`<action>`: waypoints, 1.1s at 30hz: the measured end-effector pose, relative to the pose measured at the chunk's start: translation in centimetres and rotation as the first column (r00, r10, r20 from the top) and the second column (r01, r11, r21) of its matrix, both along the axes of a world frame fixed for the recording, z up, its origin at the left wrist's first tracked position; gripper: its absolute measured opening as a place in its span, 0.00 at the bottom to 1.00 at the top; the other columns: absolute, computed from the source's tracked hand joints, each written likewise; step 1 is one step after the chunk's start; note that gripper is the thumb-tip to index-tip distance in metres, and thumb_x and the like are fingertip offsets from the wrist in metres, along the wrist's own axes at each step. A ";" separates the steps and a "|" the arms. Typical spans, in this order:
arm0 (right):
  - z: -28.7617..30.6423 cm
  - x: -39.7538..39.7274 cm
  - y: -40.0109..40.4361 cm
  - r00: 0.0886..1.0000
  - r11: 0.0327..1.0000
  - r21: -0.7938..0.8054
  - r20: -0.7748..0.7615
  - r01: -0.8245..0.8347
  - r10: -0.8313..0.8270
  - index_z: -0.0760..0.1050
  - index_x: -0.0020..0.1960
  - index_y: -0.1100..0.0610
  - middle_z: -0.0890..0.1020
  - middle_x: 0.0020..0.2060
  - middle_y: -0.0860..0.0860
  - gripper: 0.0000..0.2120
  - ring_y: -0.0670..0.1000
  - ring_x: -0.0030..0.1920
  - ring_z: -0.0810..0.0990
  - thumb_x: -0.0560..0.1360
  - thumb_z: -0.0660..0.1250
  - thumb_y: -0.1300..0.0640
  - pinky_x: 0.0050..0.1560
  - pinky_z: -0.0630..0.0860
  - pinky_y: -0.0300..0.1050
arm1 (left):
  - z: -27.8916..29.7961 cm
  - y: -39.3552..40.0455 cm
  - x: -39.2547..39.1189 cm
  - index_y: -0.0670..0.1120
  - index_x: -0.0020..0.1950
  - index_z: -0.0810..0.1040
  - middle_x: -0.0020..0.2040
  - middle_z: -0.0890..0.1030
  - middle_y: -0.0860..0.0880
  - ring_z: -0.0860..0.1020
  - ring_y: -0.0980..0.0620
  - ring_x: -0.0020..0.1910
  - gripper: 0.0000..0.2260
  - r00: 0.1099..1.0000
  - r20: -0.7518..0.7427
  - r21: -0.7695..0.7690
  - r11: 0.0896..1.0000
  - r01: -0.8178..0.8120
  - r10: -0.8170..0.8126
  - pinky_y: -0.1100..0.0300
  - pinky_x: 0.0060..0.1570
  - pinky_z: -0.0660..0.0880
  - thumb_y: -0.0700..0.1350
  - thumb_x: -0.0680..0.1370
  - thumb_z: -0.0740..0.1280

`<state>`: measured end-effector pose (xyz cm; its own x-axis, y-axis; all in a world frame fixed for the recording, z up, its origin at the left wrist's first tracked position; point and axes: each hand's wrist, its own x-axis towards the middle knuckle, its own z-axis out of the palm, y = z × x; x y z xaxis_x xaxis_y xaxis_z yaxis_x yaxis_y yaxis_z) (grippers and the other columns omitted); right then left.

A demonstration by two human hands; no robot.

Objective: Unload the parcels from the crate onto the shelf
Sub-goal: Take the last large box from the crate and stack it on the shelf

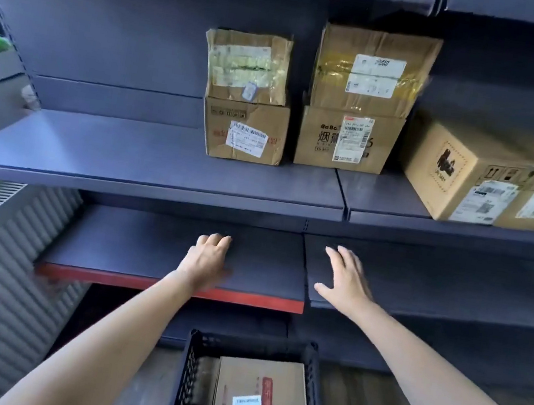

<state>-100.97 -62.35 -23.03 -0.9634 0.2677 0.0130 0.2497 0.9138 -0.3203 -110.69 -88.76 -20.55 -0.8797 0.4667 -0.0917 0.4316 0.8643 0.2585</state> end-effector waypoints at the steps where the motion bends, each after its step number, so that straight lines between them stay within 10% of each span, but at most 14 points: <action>1: -0.9 1.0 -0.7 1.000 1.000 0.004 0.029 0.002 -0.002 0.53 0.74 0.55 0.54 0.75 0.55 0.37 0.57 0.74 0.50 0.72 0.68 0.50 0.73 0.51 0.51 | -0.9 -0.9 0.7 0.43 0.73 0.60 0.69 0.66 0.42 0.64 0.40 0.66 0.29 1.000 0.022 -0.016 1.000 0.000 0.001 0.46 0.63 0.68 0.46 0.75 0.66; 15: -11.8 10.2 -4.8 0.923 0.991 -0.110 0.384 0.070 -0.023 0.53 0.74 0.53 0.53 0.75 0.54 0.38 0.57 0.74 0.51 0.71 0.69 0.51 0.72 0.56 0.51 | -12.3 -7.6 9.6 0.46 0.73 0.60 0.68 0.66 0.44 0.63 0.41 0.68 0.30 0.936 0.339 -0.194 0.981 -0.025 0.091 0.48 0.63 0.69 0.48 0.73 0.66; 33: -19.2 8.7 -2.9 0.871 0.915 -0.327 0.489 0.235 -0.049 0.55 0.74 0.58 0.53 0.74 0.59 0.37 0.58 0.73 0.56 0.71 0.71 0.59 0.69 0.53 0.43 | -20.5 -3.5 8.1 0.42 0.74 0.57 0.69 0.66 0.41 0.64 0.40 0.65 0.30 0.865 0.487 -0.232 0.973 -0.007 0.122 0.51 0.65 0.65 0.45 0.75 0.65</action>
<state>-92.28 -65.24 -42.26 -0.7817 0.2976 -0.5481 0.5705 0.6964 -0.4355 -102.60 -92.25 -41.00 -0.7180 0.3287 -0.6135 0.2379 0.9443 0.2276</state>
